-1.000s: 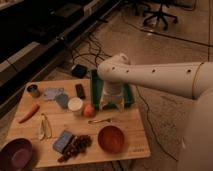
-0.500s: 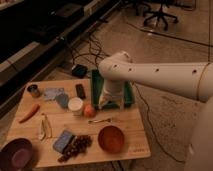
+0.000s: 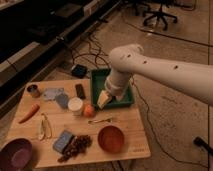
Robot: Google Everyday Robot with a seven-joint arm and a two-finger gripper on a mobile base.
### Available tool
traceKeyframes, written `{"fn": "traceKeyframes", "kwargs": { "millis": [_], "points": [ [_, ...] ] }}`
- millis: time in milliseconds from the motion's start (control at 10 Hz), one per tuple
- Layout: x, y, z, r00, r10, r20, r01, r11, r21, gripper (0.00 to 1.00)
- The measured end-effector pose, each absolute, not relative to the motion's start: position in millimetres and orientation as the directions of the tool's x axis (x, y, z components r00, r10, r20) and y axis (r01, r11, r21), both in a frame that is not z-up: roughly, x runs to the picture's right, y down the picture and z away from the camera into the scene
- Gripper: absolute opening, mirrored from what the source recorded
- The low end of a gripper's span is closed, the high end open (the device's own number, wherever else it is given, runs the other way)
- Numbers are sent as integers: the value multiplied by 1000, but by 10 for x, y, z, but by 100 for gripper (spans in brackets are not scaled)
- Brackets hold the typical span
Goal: Place apple in metal cup
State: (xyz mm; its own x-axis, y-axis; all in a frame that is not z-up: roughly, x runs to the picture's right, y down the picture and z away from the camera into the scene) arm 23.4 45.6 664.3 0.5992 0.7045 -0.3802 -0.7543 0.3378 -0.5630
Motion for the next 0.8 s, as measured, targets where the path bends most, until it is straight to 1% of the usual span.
{"fn": "traceKeyframes", "kwargs": {
  "millis": [200,500,600,800],
  "points": [
    [233,332,6563,704,665,-248,-628,421,-654,65],
    [277,229,6497,764,632,-134,-524,485,-700,65],
    [265,235,6506,771,620,-146,-528,494,-691,65],
    [225,278,6665,799,563,-212,-539,514,-668,65]
  ]
}}
